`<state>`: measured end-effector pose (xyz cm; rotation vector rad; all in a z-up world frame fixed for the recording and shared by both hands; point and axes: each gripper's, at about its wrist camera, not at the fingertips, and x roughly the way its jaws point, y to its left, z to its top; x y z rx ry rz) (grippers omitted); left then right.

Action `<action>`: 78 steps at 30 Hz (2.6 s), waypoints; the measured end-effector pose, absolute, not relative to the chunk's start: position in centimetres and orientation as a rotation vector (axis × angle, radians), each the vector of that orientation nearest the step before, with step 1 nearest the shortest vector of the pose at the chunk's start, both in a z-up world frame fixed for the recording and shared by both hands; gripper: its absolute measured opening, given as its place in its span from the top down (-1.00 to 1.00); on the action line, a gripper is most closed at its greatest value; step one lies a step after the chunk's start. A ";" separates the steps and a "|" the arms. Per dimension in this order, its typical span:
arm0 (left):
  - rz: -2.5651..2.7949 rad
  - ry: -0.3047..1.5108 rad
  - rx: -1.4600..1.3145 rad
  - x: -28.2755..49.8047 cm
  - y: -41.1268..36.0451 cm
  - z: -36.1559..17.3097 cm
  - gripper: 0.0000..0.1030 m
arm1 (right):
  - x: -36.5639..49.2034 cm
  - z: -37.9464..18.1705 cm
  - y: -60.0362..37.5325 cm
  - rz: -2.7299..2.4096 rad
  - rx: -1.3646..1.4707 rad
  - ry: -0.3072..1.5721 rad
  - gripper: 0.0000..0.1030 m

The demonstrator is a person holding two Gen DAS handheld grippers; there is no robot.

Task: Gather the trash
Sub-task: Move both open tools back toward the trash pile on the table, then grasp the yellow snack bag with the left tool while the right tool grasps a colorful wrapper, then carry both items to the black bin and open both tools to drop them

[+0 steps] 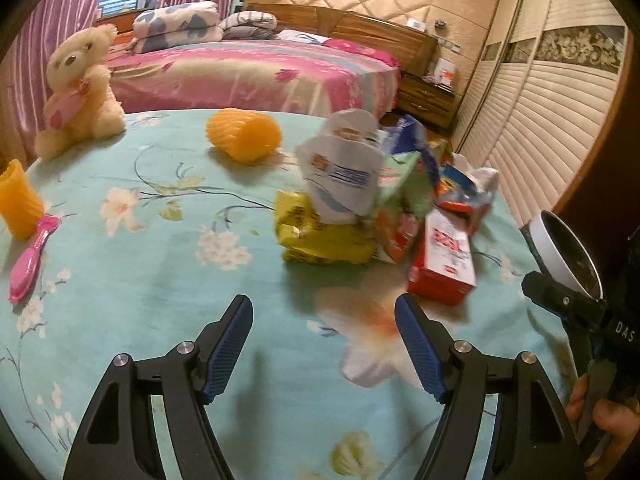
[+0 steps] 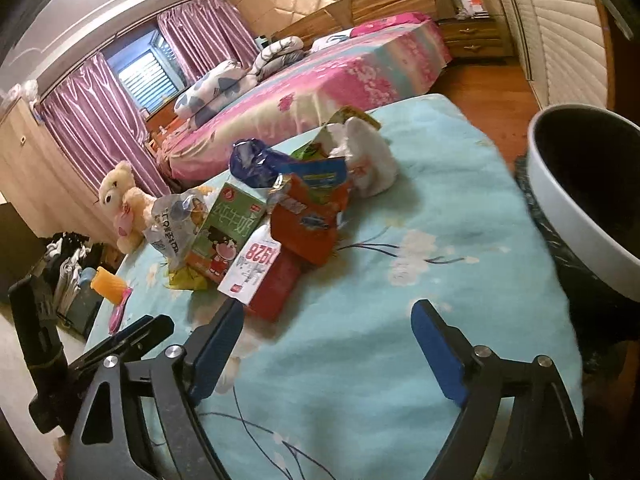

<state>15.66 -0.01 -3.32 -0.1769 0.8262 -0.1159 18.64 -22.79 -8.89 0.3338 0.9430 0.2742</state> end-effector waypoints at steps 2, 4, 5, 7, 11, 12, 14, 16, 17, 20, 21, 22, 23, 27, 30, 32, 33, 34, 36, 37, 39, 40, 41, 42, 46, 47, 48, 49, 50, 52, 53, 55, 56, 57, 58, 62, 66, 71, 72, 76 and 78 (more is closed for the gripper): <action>-0.111 0.830 -0.187 16.2 0.3 -3.3 -0.42 | 19.1 -9.0 -22.4 0.278 0.322 0.941 -0.70; -0.119 0.831 -0.205 17.0 0.8 -3.3 -0.43 | 19.6 -9.0 -22.0 0.282 0.322 0.940 -0.70; -0.123 0.831 -0.211 17.3 0.9 -3.2 -0.43 | 20.0 -9.0 -21.9 0.284 0.321 0.937 -0.70; -0.129 0.828 -0.213 17.9 1.1 -3.2 -0.43 | 20.5 -9.0 -21.6 0.281 0.313 0.935 -0.71; -0.144 0.834 -0.215 19.9 1.3 -3.8 -0.43 | 21.8 -9.2 -21.3 0.275 0.316 0.931 -0.70; -0.145 0.835 -0.216 20.4 1.3 -3.9 -0.43 | 22.1 -9.2 -21.3 0.270 0.315 0.928 -0.70; -0.141 0.842 -0.207 21.0 1.1 -4.2 -0.43 | 22.6 -9.3 -21.4 0.256 0.315 0.920 -0.70; -0.150 0.852 -0.213 21.6 1.0 -4.6 -0.43 | 23.4 -9.5 -21.3 0.252 0.318 0.919 -0.70; -0.154 0.856 -0.217 21.8 0.9 -4.7 -0.43 | 23.7 -9.5 -21.1 0.255 0.316 0.922 -0.70; -0.147 0.865 -0.214 22.3 0.6 -5.1 -0.43 | 24.6 -9.9 -20.7 0.266 0.308 0.925 -0.69; -0.147 0.869 -0.218 22.5 0.6 -5.2 -0.41 | 24.9 -10.0 -20.6 0.267 0.306 0.925 -0.69; -0.148 0.872 -0.225 22.7 0.7 -5.4 -0.40 | 25.2 -10.1 -20.5 0.266 0.307 0.924 -0.66; -0.150 0.872 -0.229 22.7 0.7 -5.4 -0.36 | 25.4 -10.2 -20.5 0.266 0.311 0.924 -0.56; -0.169 0.880 -0.250 23.1 0.9 -5.6 0.17 | 25.8 -10.6 -20.7 0.275 0.330 0.932 0.02; -0.176 0.867 -0.263 23.0 1.2 -5.6 0.42 | 25.3 -10.1 -20.7 0.292 0.321 0.904 0.61; -0.186 0.861 -0.264 22.7 1.3 -5.5 0.77 | 25.0 -9.7 -20.5 0.292 0.304 0.899 0.73; -0.185 0.857 -0.259 22.4 1.3 -5.5 0.80 | 24.6 -9.3 -20.4 0.297 0.292 0.890 0.75; -0.181 0.851 -0.253 22.1 1.3 -5.4 0.81 | 24.4 -9.2 -20.3 0.301 0.289 0.886 0.77; -0.176 0.842 -0.246 21.4 1.4 -5.3 0.83 | 23.9 -8.9 -20.4 0.310 0.291 0.881 0.78; -0.176 0.839 -0.245 21.0 1.5 -5.3 0.84 | 23.5 -8.7 -20.6 0.311 0.293 0.878 0.79; -0.176 0.835 -0.240 20.1 1.6 -5.2 0.86 | 23.0 -8.4 -20.8 0.316 0.298 0.872 0.80; -0.179 0.836 -0.244 19.6 1.6 -5.2 0.88 | 22.7 -8.2 -20.9 0.318 0.302 0.871 0.80; -0.185 0.837 -0.250 19.2 1.6 -5.1 0.93 | 22.3 -8.1 -21.0 0.320 0.304 0.868 0.80; -0.194 0.838 -0.257 18.8 1.6 -5.0 0.93 | 21.9 -7.9 -21.1 0.322 0.305 0.866 0.80; -0.231 0.821 -0.250 17.3 1.0 -4.2 0.93 | 20.6 -7.3 -21.6 0.324 0.309 0.859 0.80; -0.245 0.815 -0.244 16.9 0.6 -3.9 0.93 | 20.3 -7.2 -21.8 0.322 0.310 0.856 0.80; -0.257 0.811 -0.237 16.7 0.3 -3.7 0.93 | 20.0 -7.0 -22.0 0.319 0.310 0.853 0.81; -0.268 0.807 -0.233 16.6 0.1 -3.6 0.93 | 19.7 -6.9 -22.2 0.318 0.313 0.850 0.81; -0.281 0.802 -0.227 16.4 -0.3 -3.4 0.93 | 19.4 -6.8 -22.5 0.316 0.317 0.847 0.81; -0.304 0.798 -0.218 16.3 -0.8 -3.1 0.93 | 18.8 -6.6 -23.2 0.308 0.318 0.843 0.81; -0.318 0.796 -0.215 16.3 -1.2 -3.0 0.93 | 18.5 -6.5 -23.5 0.303 0.319 0.841 0.81; -0.338 0.794 -0.208 16.4 -1.7 -2.8 0.93 | 18.0 -6.2 -24.1 0.291 0.319 0.835 0.81; -0.348 0.794 -0.203 16.5 -2.1 -2.7 0.93 | 17.8 -6.1 -24.3 0.285 0.316 0.831 0.81; -0.358 0.793 -0.199 16.6 -2.5 -2.7 0.93 | 17.5 -6.0 -24.7 0.278 0.316 0.828 0.81; -0.365 0.793 -0.195 16.7 -2.8 -2.7 0.93 | 17.3 -5.9 -25.1 0.271 0.317 0.825 0.81; -0.400 0.799 -0.179 17.2 -4.3 -2.6 0.93 | 16.5 -5.5 -26.8 0.242 0.328 0.817 0.81; -0.429 0.795 -0.155 17.3 -6.1 -2.4 0.93 | 15.7 -5.2 -28.6 0.213 0.337 0.803 0.81; -0.460 0.801 -0.135 17.9 -8.3 -2.4 0.93 | 14.9 -4.5 -30.8 0.175 0.345 0.784 0.81; -0.466 0.802 -0.131 18.0 -8.8 -2.4 0.93 | 14.8 -4.5 -31.3 0.168 0.346 0.782 0.81; -0.489 0.812 -0.114 18.7 -11.0 -2.4 0.93 | 14.3 -4.3 -32.9 0.143 0.353 0.773 0.81; -0.502 0.812 -0.101 19.1 -12.1 -2.4 0.93 | 14.2 -4.2 -33.8 0.130 0.361 0.769 0.81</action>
